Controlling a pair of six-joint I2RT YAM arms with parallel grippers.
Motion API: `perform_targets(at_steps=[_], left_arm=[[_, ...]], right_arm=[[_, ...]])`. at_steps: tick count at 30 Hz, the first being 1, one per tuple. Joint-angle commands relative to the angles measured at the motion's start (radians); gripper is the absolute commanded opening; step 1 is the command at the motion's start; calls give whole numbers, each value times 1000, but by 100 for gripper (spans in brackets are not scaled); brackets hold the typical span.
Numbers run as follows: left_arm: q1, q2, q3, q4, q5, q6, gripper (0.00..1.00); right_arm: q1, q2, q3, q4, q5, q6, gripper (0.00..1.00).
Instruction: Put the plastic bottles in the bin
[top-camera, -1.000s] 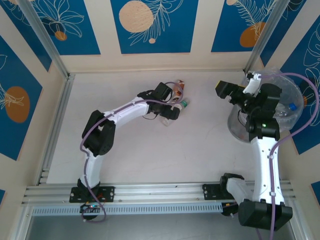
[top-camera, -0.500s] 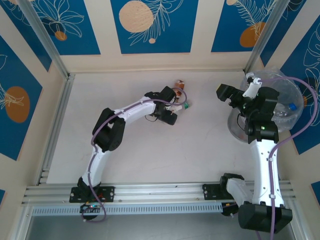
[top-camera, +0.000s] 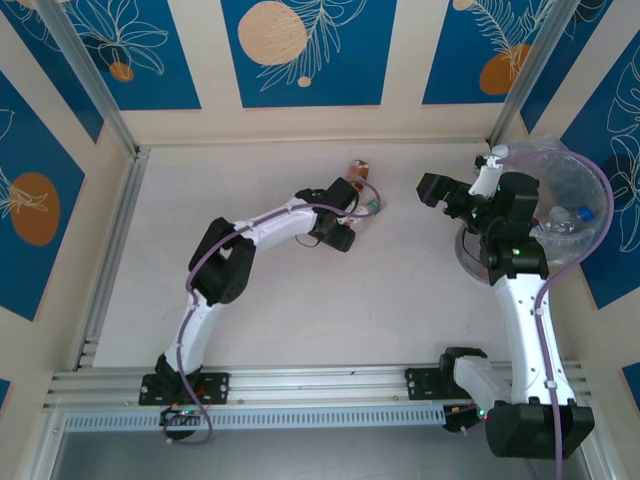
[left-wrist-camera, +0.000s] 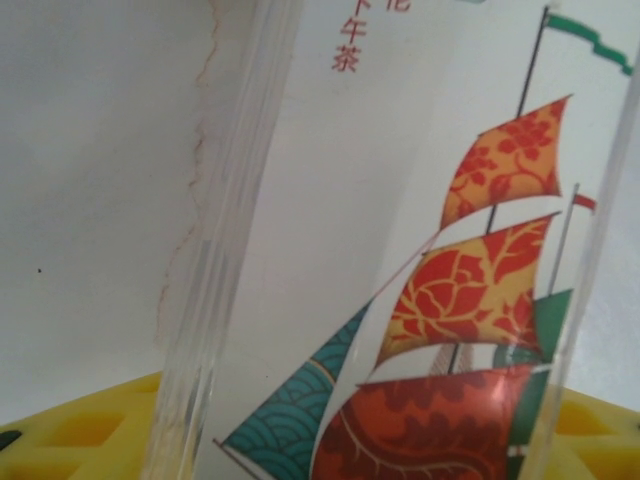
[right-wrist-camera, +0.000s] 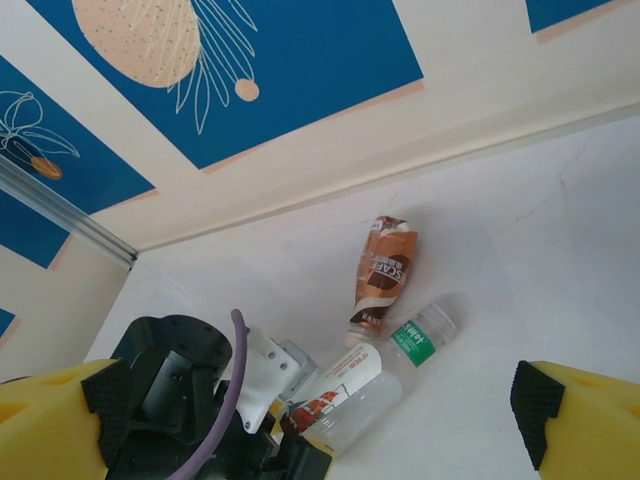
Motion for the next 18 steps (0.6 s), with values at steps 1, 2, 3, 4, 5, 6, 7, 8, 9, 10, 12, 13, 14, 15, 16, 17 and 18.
perform_targets(at_steps=[1,2,3,4,5,6,7,8,9,10,12,13,14,15,16,17,18], left_arm=[[-5,-116,-88,92,39,25,54],[-5,-143,-120,123,52,25,54],[-5,-176,-161,163,67,25,54],[-5,-209,-195,199,80,21,54],[-4,-234,-222,227,91,19,54],[-4,-261,-251,256,101,18,54],[-5,-287,-278,282,111,17,54],[-5,-307,-300,303,121,15,54],[-4,-331,-328,329,129,13,54],[-4,-353,-352,357,140,11,54],[-5,-394,-398,407,161,1,54],[-5,-414,-421,438,175,-7,54],[-4,-432,-442,465,190,-15,54],[-5,-448,-462,492,210,-25,54],[-4,-462,-478,521,232,-35,55],[-4,-472,-490,543,248,-42,55],[-5,-479,-499,562,267,-50,55]], right_arm=[[15,31,5,-11,13,85,99],[20,42,5,-18,13,109,100],[25,55,7,-26,11,131,100],[29,70,9,-34,7,147,99],[34,82,12,-39,-1,159,99],[36,96,17,-43,-14,164,98],[41,113,23,-51,-21,171,98],[43,126,31,-58,-26,184,98],[46,142,38,-68,-31,197,98],[47,156,46,-80,-36,219,97],[48,180,54,-89,-46,248,97],[49,191,52,-90,-43,259,97],[51,201,50,-92,-36,273,96],[50,213,46,-91,-39,289,96],[50,229,43,-83,-58,304,96],[51,242,42,-71,-88,318,96],[51,256,38,-46,-132,336,96]])
